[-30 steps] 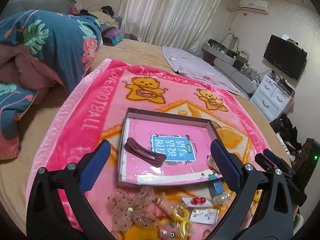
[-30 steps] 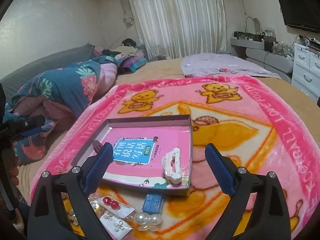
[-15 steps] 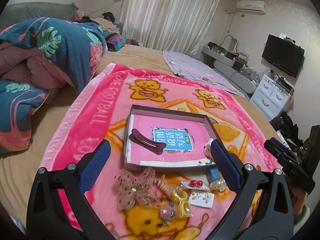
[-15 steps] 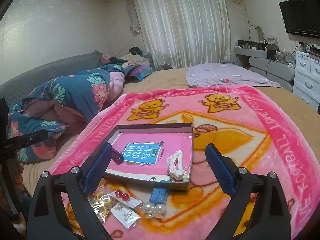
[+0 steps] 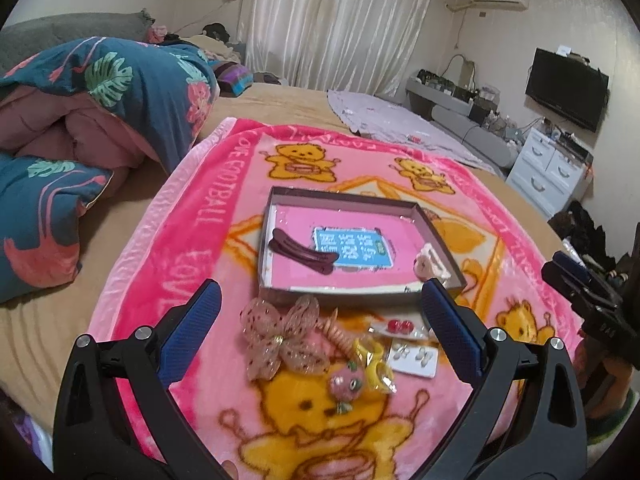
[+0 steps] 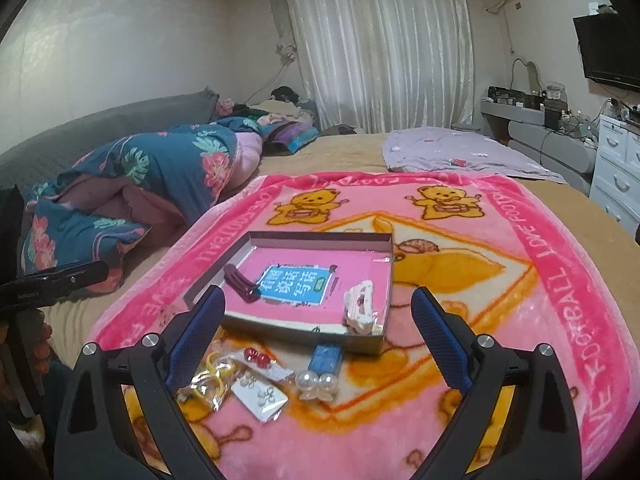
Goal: Organize jewelry
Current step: 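Move both tools back over the remaining accessories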
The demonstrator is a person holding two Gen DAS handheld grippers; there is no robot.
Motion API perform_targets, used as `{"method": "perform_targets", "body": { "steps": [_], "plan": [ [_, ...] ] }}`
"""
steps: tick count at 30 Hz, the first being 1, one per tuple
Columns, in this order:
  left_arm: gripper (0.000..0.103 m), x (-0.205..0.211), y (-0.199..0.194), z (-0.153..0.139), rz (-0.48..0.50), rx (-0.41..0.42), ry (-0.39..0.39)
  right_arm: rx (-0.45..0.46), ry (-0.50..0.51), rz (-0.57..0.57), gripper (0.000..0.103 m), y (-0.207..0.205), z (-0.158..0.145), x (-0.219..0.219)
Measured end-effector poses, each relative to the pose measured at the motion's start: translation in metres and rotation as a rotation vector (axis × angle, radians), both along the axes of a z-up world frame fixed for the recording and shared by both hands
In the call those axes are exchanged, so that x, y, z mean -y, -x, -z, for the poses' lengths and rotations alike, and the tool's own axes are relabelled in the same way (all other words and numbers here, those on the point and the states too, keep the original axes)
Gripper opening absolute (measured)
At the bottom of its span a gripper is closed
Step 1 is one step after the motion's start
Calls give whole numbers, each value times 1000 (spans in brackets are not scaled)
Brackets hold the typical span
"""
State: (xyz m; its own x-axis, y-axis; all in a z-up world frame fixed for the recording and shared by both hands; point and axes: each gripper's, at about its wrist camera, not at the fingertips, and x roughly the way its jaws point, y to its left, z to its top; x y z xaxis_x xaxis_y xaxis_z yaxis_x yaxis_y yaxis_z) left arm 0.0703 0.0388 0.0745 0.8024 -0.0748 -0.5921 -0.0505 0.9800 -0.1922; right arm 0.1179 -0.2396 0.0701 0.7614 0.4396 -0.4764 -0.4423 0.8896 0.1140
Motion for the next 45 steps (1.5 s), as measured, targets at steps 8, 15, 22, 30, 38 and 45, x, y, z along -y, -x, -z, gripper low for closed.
{"method": "perform_targets", "body": {
  "steps": [8, 15, 22, 30, 38, 45],
  "plan": [
    [93, 5, 11, 11, 14, -29, -14, -14, 41, -37, 93, 12, 8, -7],
    [93, 12, 21, 19, 19, -48, -52, -42, 81, -66, 93, 20, 20, -13],
    [93, 13, 31, 33, 23, -81, -81, -76, 120, -95, 94, 25, 33, -18],
    [93, 9, 39, 48, 20, -118, -99, -92, 148, -111, 94, 33, 42, -22],
    [93, 8, 42, 65, 36, -163, -94, -100, 167, -120, 94, 36, 47, -24],
    [93, 14, 46, 86, 67, -215, -119, -109, 178, -125, 94, 36, 53, -27]
  ]
}}
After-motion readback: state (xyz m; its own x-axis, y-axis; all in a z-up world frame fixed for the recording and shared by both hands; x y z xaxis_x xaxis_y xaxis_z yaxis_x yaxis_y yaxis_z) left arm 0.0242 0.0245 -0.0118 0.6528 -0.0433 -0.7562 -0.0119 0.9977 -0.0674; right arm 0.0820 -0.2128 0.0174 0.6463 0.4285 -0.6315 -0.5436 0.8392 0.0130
